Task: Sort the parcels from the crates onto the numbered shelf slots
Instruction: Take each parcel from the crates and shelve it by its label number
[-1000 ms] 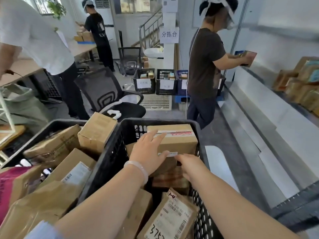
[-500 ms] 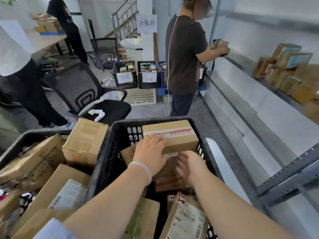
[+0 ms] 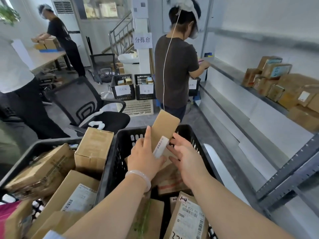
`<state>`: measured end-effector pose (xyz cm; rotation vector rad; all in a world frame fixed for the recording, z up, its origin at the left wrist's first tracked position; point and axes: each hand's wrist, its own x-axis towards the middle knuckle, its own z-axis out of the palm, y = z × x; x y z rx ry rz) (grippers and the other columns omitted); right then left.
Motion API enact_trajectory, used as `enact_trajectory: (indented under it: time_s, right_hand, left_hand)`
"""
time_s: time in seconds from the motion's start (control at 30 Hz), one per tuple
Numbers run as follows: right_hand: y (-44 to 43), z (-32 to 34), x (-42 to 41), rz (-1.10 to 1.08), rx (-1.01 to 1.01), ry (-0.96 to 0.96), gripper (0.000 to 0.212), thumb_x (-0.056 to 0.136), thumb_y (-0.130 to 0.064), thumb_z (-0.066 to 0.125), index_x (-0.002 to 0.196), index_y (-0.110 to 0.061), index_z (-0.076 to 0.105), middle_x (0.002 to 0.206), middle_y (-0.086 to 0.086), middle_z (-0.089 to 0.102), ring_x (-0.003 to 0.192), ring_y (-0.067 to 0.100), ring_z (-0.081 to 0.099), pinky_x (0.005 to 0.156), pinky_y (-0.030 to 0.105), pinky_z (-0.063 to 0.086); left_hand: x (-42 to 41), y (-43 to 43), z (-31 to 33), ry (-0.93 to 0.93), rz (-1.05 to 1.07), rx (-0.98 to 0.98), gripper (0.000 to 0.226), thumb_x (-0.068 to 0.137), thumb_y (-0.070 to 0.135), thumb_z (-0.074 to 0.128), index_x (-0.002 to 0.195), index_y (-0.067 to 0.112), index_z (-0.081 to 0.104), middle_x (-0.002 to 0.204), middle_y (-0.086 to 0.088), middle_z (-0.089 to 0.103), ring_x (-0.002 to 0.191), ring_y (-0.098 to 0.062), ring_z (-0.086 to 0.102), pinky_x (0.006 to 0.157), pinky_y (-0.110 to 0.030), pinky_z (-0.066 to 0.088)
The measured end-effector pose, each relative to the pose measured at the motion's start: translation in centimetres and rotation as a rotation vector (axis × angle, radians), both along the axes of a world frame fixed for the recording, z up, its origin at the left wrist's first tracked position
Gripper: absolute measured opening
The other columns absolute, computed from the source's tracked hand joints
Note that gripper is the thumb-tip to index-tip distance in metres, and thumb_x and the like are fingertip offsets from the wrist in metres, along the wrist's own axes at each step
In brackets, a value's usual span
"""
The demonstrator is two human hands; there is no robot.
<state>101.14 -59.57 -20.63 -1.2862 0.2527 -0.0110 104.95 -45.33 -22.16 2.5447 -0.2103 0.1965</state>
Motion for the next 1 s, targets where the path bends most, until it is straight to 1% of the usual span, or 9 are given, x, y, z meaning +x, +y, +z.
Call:
enact_trajectory:
  time_s: [0.1, 0.23, 0.37, 0.47, 0.57, 0.7, 0.8, 0.87, 1.0]
  right_hand:
    - [-0.1, 1.2, -0.6, 0.043, -0.232, -0.045, 0.039, 0.096, -0.018, 0.049, 0.124, -0.043, 0.055, 0.119, -0.016, 0.064, 0.111, 0.003, 0.059, 0.093, 0.029, 0.046]
    - [-0.8, 1.8, -1.6, -0.081, -0.502, -0.094, 0.041, 0.091, -0.029, 0.064, 0.117, -0.055, 0.048, 0.122, -0.022, 0.057, 0.110, -0.003, 0.052, 0.080, 0.023, 0.053]
    - [-0.8, 1.6, -2.5, -0.025, -0.529, -0.026, 0.075, 0.086, -0.033, 0.071, 0.143, -0.050, 0.024, 0.144, -0.013, 0.044, 0.130, 0.011, 0.043, 0.105, 0.048, 0.043]
    - [-0.8, 1.6, -3.5, 0.030, -0.543, 0.002, 0.090, 0.083, -0.039, 0.072, 0.144, -0.057, 0.009, 0.148, -0.018, 0.040, 0.135, 0.011, 0.038, 0.111, 0.051, 0.034]
    - [-1.1, 1.6, -4.2, -0.010, -0.602, -0.021, 0.094, 0.082, -0.036, 0.075, 0.145, -0.056, 0.009, 0.145, -0.017, 0.043, 0.134, 0.009, 0.039, 0.109, 0.051, 0.038]
    - [-1.7, 1.8, -5.1, -0.050, -0.561, -0.042, 0.097, 0.078, -0.038, 0.078, 0.146, -0.052, 0.011, 0.149, -0.015, 0.039, 0.133, 0.010, 0.041, 0.109, 0.048, 0.039]
    - [-1.6, 1.7, -5.8, -0.104, -0.438, 0.034, 0.112, 0.061, -0.057, 0.082, 0.148, -0.051, 0.010, 0.150, -0.012, 0.037, 0.128, 0.013, 0.045, 0.103, 0.040, 0.041]
    - [-1.0, 1.5, -6.1, -0.112, -0.320, 0.138, 0.128, 0.041, -0.066, 0.084, 0.147, -0.047, 0.015, 0.145, -0.006, 0.045, 0.126, 0.020, 0.051, 0.102, 0.049, 0.045]
    - [-1.0, 1.8, -6.0, -0.262, -0.096, 0.118, 0.120, 0.037, -0.049, 0.090, 0.140, -0.042, 0.028, 0.126, -0.003, 0.059, 0.106, 0.022, 0.064, 0.085, 0.048, 0.056]
  left_hand:
    - [-0.4, 1.2, 0.9, 0.144, 0.013, -0.313, 0.104, 0.073, 0.053, 0.069, 0.147, 0.054, -0.004, 0.141, 0.005, 0.042, 0.120, -0.021, 0.051, 0.092, -0.042, 0.050]
    - [-1.2, 2.4, 1.3, 0.262, -0.048, -0.628, 0.094, 0.079, 0.039, 0.075, 0.153, 0.041, 0.016, 0.143, 0.008, 0.048, 0.119, -0.015, 0.054, 0.098, -0.037, 0.050]
    - [-2.2, 2.7, 1.5, 0.400, -0.112, -0.902, 0.082, 0.085, 0.031, 0.073, 0.150, 0.044, 0.025, 0.135, 0.006, 0.057, 0.111, -0.015, 0.063, 0.083, -0.033, 0.058]
    - [-2.7, 2.4, 1.8, 0.474, -0.143, -1.055, 0.075, 0.090, 0.021, 0.069, 0.150, 0.039, 0.030, 0.131, 0.000, 0.062, 0.106, -0.017, 0.068, 0.077, -0.033, 0.060]
    - [-3.0, 2.2, 2.1, 0.492, -0.157, -1.055, 0.069, 0.092, 0.021, 0.067, 0.150, 0.036, 0.034, 0.127, 0.001, 0.065, 0.103, -0.017, 0.070, 0.080, -0.038, 0.060]
    - [-3.2, 1.7, 2.2, 0.424, -0.149, -0.948, 0.065, 0.092, 0.030, 0.066, 0.149, 0.036, 0.036, 0.125, 0.009, 0.066, 0.103, -0.008, 0.068, 0.078, -0.026, 0.059]
    - [-3.9, 0.9, 2.3, 0.476, -0.080, -1.089, 0.072, 0.091, 0.038, 0.066, 0.149, 0.045, 0.025, 0.122, 0.008, 0.068, 0.104, -0.014, 0.068, 0.090, -0.042, 0.056]
    - [-4.4, 0.2, 2.0, 0.495, -0.090, -1.129, 0.085, 0.084, 0.046, 0.069, 0.149, 0.052, 0.015, 0.126, 0.007, 0.066, 0.109, -0.018, 0.066, 0.096, -0.048, 0.052]
    - [-5.7, -0.4, 2.4, 0.505, -0.153, -1.013, 0.102, 0.065, 0.060, 0.073, 0.147, 0.053, 0.013, 0.138, 0.004, 0.057, 0.121, -0.023, 0.058, 0.105, -0.050, 0.045]
